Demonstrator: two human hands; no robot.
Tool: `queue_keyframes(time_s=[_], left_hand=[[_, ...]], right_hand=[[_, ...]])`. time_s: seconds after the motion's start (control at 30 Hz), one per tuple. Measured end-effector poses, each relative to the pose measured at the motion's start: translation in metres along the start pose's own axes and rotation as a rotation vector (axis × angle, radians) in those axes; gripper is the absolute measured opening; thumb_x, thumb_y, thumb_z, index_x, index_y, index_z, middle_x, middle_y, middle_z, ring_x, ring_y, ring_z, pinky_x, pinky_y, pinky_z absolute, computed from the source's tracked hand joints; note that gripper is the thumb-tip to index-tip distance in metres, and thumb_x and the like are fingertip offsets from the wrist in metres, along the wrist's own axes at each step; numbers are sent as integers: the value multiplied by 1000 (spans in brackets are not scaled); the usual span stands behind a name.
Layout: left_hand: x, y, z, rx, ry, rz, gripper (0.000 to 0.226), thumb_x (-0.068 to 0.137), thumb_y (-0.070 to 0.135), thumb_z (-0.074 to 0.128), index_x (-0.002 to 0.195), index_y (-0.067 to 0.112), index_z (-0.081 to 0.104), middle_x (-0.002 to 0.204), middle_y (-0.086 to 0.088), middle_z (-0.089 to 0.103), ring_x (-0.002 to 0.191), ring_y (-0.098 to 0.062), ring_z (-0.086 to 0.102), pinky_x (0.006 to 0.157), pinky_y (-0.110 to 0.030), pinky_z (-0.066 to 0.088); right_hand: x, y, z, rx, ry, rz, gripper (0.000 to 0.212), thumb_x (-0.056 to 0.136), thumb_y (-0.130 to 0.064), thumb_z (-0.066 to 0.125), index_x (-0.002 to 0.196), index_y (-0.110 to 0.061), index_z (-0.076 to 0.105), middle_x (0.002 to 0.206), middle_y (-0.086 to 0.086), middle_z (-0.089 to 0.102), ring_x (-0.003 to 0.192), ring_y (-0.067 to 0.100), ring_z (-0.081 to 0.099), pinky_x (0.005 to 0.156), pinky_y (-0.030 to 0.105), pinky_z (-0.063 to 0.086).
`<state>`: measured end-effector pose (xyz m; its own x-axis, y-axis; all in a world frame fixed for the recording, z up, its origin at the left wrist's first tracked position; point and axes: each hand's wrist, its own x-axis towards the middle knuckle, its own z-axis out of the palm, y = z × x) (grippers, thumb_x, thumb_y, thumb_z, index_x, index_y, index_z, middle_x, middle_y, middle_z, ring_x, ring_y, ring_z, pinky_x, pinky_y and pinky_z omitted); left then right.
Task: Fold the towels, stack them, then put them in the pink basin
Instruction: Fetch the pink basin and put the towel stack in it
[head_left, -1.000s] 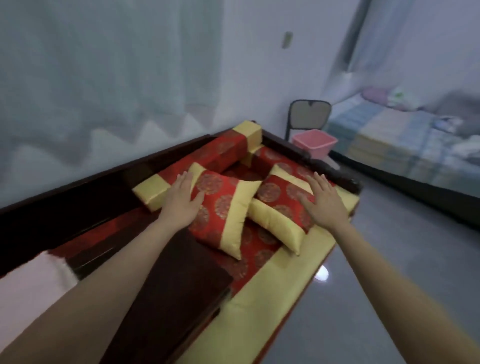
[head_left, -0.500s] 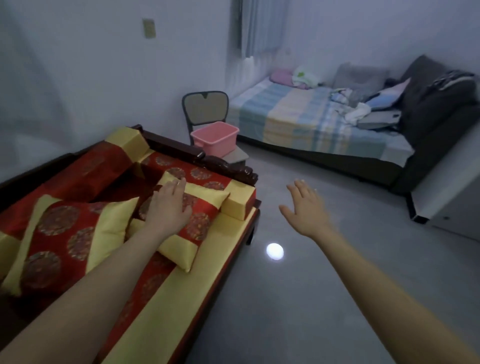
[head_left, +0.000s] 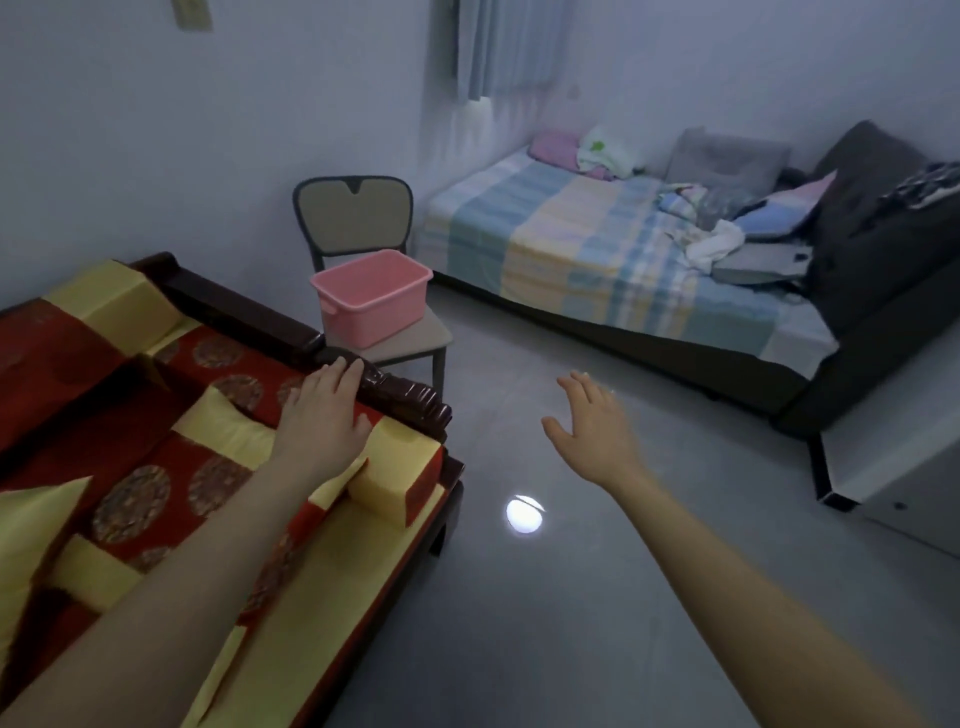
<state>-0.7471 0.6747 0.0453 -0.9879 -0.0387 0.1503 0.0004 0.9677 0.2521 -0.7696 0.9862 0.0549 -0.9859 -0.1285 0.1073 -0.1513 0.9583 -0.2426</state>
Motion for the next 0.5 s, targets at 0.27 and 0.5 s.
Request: queue_keyframes(time_s=[0.27,0.5], left_hand=[[168,67,41,-72,-12,-13,58,83,13,57,138,3,40,139,-20,45,125,-37,43,101,-48,42],[311,107,85,-111,37,-217,51,82,13,56,130,0,46,120,-23,52,109,-40,49,84,-49,48]], right_hand=[[178,107,-13,75,-33,-4,62,94,-39,50,146,-13,28,156,8,26,145,25,20,117,39,20],[370,179,-5,65,-101,-181,68,92,-38,53,148,-10,25,154,9,30,143,26,27,118,41,24]])
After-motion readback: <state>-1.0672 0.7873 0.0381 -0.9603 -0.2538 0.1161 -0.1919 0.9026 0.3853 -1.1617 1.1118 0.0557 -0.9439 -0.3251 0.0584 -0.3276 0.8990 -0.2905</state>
